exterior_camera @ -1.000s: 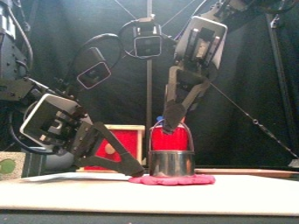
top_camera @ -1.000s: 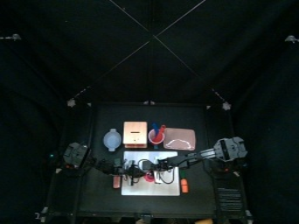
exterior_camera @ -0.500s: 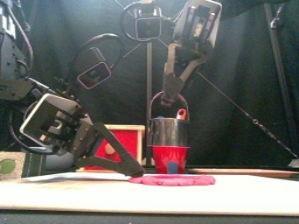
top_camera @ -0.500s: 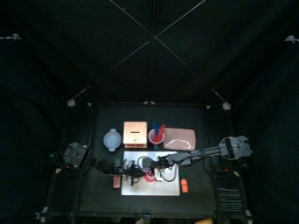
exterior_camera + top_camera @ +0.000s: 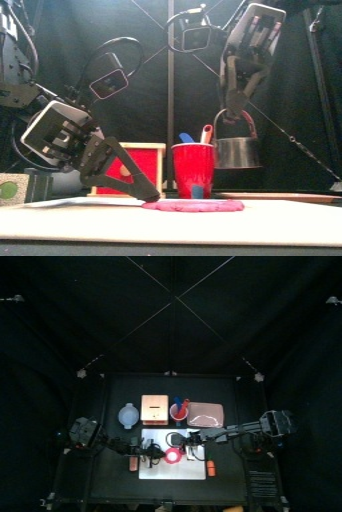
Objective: Get the cutter from the drawer then cut the dough then place the extra dough in the bowl
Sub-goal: Cut the dough
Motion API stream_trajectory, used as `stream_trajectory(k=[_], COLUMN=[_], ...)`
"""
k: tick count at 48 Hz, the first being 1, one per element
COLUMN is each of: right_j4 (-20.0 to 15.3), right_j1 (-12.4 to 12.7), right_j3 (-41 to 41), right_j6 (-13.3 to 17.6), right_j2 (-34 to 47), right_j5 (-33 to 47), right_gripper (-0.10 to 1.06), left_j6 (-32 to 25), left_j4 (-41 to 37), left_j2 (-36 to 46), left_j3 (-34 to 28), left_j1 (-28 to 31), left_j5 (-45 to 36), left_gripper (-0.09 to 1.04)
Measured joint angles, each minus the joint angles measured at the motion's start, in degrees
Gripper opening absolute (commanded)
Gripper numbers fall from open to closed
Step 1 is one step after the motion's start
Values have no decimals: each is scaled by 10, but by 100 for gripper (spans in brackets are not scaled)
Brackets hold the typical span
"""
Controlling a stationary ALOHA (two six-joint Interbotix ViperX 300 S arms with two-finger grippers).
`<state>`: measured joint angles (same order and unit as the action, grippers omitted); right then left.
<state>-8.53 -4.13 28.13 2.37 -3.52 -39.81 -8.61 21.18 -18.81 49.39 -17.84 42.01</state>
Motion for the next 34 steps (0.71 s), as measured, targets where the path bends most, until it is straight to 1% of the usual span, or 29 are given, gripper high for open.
stream_trajectory(k=[7,19,28,34], right_j4=[0,3,3,1], right_j1=[1,1,2,4], right_j3=[39,99,119,124], right_j6=[0,0,1,1], right_j2=[-15,-37,-40,-40], right_j5=[15,63,79,84], right_gripper=[49,49,50,52], left_j6=[-1,0,0,0], left_j4=[4,9,17,19], left_j2=[15,55,85,98], left_j3=[1,15,25,28], left_j1=[2,8,14,18], left_j5=[-5,-5,-5,-5], left_gripper=[56,56,56,56])
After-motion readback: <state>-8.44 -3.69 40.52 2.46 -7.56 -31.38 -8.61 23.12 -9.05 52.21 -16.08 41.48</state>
